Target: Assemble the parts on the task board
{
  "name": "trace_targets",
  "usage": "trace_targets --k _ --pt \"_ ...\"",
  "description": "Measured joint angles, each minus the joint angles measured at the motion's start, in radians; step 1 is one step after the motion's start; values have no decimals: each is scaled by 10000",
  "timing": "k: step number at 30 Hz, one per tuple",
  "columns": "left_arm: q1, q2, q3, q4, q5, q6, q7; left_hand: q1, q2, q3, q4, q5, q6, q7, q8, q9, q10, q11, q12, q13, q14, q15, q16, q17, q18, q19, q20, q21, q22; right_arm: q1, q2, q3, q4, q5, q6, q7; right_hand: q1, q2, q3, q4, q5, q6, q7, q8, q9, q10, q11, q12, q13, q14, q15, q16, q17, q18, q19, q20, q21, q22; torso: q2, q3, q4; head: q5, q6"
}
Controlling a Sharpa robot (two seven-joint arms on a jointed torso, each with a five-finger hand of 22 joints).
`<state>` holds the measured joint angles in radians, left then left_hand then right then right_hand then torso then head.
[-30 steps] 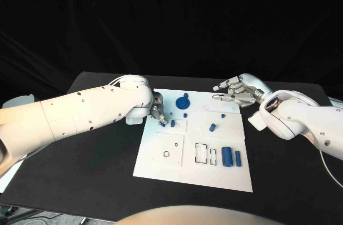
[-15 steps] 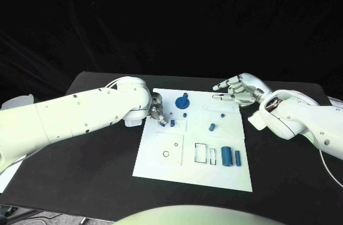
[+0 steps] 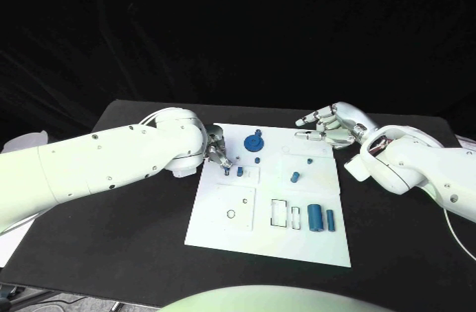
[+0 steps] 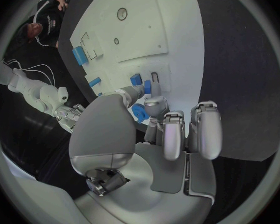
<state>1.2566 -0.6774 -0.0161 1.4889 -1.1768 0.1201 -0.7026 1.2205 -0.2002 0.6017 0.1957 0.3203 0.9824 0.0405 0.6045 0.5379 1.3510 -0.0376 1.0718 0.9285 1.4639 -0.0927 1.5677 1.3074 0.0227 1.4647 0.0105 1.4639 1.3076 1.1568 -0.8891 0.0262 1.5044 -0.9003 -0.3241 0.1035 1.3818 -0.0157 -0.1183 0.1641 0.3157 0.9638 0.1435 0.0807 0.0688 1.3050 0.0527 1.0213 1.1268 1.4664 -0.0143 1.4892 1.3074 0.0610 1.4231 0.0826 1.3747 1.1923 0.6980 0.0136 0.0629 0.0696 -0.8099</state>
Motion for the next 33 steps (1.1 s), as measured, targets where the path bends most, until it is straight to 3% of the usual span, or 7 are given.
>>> trace_targets --k 12,33 --pt "-16 101 0 -261 -212 -242 0 2 2 0 -1 -1 0 3 29 8 34 -34 0 -1 0 0 0 -1 0 0 0 65 -1 -2 8 0 0 3 6 7 0 0 0 0 0 0 0 0 0 0 0 0 0 0 0 0 -1 0 0 0 0 0 8 5 -1 0 -39" --pt "-81 283 -3 -576 -282 461 0 -16 -16 0 -1 0 -16 24 25 43 33 -33 0 -3 0 0 0 -1 0 0 0 64 -1 -3 23 0 -3 5 24 14 -41 41 -56 1 41 0 0 0 0 1 1 0 -11 0 0 0 5 -1 0 0 0 0 3 9 -6 -3 -75"
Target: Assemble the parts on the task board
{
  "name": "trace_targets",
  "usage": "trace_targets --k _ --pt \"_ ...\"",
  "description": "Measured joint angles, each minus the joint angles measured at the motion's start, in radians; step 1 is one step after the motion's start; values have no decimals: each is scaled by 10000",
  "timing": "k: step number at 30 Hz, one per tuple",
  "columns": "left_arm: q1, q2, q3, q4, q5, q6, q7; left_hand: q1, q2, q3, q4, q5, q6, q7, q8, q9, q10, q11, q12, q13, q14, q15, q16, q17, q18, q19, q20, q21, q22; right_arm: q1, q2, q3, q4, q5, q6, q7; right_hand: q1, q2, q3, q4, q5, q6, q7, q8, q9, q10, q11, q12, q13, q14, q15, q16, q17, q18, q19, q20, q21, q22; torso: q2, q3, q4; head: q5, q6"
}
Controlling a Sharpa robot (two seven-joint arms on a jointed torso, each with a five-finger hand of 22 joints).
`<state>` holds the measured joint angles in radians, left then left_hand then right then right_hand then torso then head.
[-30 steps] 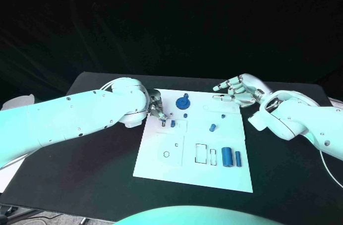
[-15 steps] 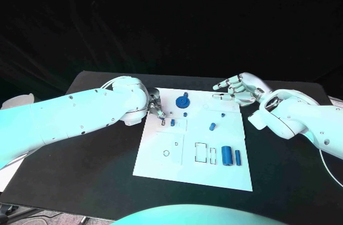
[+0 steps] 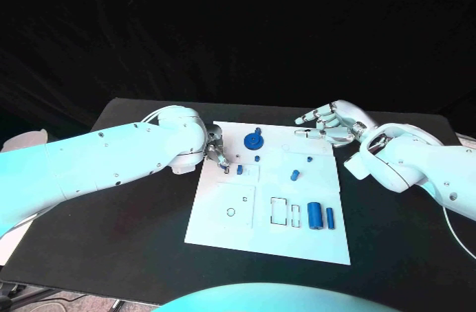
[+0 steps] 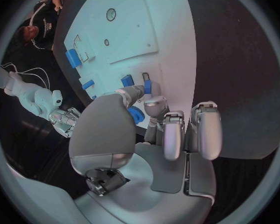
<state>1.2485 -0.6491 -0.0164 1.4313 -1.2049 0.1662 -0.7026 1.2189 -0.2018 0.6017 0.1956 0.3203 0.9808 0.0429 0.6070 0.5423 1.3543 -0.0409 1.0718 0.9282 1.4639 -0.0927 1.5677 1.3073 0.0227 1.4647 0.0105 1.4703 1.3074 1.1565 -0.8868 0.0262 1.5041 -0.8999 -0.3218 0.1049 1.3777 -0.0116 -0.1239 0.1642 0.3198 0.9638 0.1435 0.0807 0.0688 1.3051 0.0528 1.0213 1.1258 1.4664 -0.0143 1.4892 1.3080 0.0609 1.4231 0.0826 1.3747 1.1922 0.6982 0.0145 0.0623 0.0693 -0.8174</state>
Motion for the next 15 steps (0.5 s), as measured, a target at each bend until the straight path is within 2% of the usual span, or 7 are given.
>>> trace_targets --k 15 --pt "-50 34 10 4 -85 89 28 -51 -51 50 -51 -1 0 3 -2 2 -16 15 0 -1 0 0 0 0 0 0 0 0 0 -2 1 0 1 1 12 4 1 -1 1 0 0 0 0 0 0 0 0 0 0 0 0 0 0 0 0 0 0 0 -1 1 0 6 7"
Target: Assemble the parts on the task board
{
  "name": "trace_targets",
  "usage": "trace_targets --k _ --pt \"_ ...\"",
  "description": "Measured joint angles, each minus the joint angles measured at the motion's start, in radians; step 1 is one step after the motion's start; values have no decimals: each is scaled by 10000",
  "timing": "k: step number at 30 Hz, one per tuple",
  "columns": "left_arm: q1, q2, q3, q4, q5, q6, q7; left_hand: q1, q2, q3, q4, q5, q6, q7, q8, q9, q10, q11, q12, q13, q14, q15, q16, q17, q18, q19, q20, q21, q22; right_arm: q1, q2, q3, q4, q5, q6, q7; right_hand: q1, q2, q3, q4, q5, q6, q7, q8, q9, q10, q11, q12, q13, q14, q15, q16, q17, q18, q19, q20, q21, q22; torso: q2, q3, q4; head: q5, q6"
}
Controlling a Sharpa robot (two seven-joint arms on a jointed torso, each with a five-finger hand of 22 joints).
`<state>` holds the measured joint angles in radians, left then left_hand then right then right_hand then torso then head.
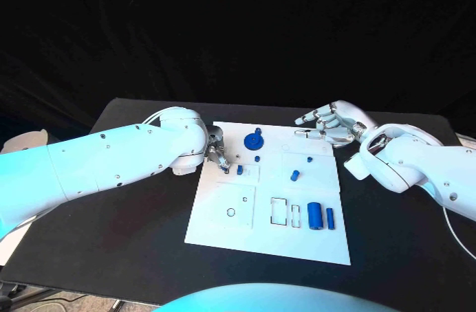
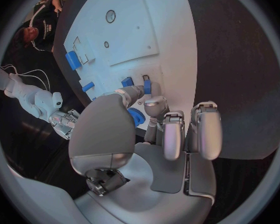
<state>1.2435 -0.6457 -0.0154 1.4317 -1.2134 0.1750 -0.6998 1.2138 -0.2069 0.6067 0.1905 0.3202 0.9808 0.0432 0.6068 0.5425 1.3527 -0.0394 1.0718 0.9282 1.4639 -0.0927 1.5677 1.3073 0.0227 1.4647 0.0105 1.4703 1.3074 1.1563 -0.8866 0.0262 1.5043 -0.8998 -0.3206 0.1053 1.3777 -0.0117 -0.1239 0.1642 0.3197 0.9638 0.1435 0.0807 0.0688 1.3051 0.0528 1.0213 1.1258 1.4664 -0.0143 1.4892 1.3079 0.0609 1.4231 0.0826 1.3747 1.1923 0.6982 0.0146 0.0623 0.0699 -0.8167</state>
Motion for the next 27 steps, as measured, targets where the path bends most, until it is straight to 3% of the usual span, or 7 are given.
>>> trace_targets --k 27 --pt "-43 55 -2 -30 -22 271 95 18 18 43 13 1 -6 -45 31 28 -19 19 0 -14 -1 0 0 7 0 0 0 -1 -1 0 4 0 1 0 23 8 1 0 0 0 -1 0 0 0 0 0 0 0 1 0 0 0 -3 0 0 0 0 0 4 -1 4 -18 -23"
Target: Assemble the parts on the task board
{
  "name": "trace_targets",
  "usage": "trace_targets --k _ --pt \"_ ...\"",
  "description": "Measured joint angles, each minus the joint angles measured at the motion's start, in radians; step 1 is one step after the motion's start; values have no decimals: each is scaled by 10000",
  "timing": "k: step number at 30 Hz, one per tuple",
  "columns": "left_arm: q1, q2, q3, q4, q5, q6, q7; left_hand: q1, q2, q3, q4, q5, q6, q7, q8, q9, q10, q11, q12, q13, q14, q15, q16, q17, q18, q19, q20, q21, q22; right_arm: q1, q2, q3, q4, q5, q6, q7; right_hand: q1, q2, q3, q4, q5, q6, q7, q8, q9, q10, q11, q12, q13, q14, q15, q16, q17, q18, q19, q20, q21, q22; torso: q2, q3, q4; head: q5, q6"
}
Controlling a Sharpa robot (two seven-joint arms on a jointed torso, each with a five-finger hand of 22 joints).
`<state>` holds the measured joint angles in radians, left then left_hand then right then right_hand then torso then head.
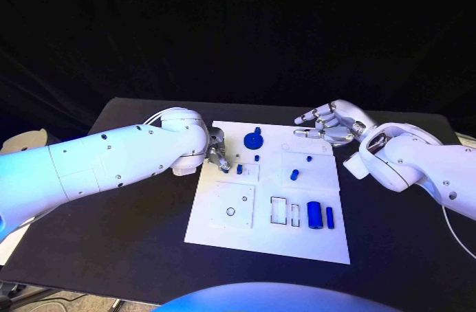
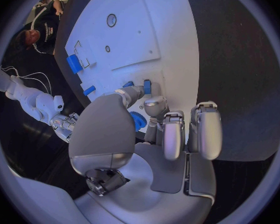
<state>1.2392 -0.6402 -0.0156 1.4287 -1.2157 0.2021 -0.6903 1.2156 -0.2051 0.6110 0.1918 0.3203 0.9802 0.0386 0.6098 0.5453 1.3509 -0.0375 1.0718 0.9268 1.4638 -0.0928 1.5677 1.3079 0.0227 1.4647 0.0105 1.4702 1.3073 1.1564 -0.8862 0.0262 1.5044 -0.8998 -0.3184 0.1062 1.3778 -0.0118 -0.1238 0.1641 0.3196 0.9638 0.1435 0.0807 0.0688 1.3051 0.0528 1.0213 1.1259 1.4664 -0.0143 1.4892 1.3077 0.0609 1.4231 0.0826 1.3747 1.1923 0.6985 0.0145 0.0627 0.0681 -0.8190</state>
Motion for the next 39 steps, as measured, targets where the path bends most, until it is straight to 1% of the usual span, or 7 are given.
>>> trace_targets --k 15,19,29,31,32,34,39 --pt "4 120 10 -170 -13 181 -5 0 0 49 36 -1 1 5 -5 84 20 -20 -58 -45 0 0 0 -2 1 0 0 -8 0 0 -7 0 9 0 15 7 0 0 0 0 0 0 0 0 0 0 0 0 1 0 0 0 -1 0 0 0 0 0 -1 -5 -5 -2 -19" --pt "-16 173 11 -246 -13 140 -14 -85 82 79 60 -1 1 7 -5 145 20 -20 -68 -108 0 0 0 -2 2 0 0 -42 0 0 -11 0 12 0 16 9 0 0 0 0 0 0 0 0 0 0 0 0 1 0 0 0 -2 0 0 0 0 0 1 -4 -5 -15 -18" --pt "-45 233 16 -311 -12 68 -28 -141 128 110 84 -1 -17 18 18 161 19 -18 -85 -130 1 0 0 -2 1 0 0 -41 0 0 -14 0 23 0 17 11 0 0 0 0 0 0 0 0 0 0 0 0 1 0 0 0 -3 0 0 0 0 0 1 2 -7 -25 -15" --pt "-49 239 16 -320 -11 68 -30 -224 76 118 76 -1 -35 0 19 193 19 -18 -111 -159 0 0 0 -3 1 0 0 -41 0 0 -16 0 25 0 17 12 0 0 0 0 0 0 0 0 0 0 0 0 1 0 0 0 -3 1 0 0 0 0 1 2 -7 -26 -18" --pt "-52 242 16 -328 -7 68 -30 -331 86 200 -7 -1 -37 -1 19 212 19 -18 -111 -173 0 0 0 -3 1 0 0 -41 0 -1 -17 0 26 0 17 12 0 0 0 0 0 0 0 0 0 0 0 0 1 0 0 0 -3 0 0 0 0 0 1 4 -7 -26 -18" --pt "-55 247 15 -341 0 68 -30 -507 -11 363 -186 -1 -42 -23 19 271 23 -23 -111 -165 3 -3 0 -3 1 0 0 -41 0 -1 -20 0 27 0 18 12 0 0 0 0 0 0 0 0 0 0 0 0 1 0 0 0 -3 0 0 0 0 0 1 6 -7 -32 -18" --pt "-60 254 13 -387 21 59 -30 -849 -188 418 -566 -1 92 -163 19 347 127 -126 -34 -24 13 -62 0 -3 0 0 0 37 0 -1 -28 0 32 0 18 13 0 0 0 0 0 0 0 0 0 0 0 0 1 0 0 0 -4 0 0 0 0 0 -3 7 -5 -37 -15"
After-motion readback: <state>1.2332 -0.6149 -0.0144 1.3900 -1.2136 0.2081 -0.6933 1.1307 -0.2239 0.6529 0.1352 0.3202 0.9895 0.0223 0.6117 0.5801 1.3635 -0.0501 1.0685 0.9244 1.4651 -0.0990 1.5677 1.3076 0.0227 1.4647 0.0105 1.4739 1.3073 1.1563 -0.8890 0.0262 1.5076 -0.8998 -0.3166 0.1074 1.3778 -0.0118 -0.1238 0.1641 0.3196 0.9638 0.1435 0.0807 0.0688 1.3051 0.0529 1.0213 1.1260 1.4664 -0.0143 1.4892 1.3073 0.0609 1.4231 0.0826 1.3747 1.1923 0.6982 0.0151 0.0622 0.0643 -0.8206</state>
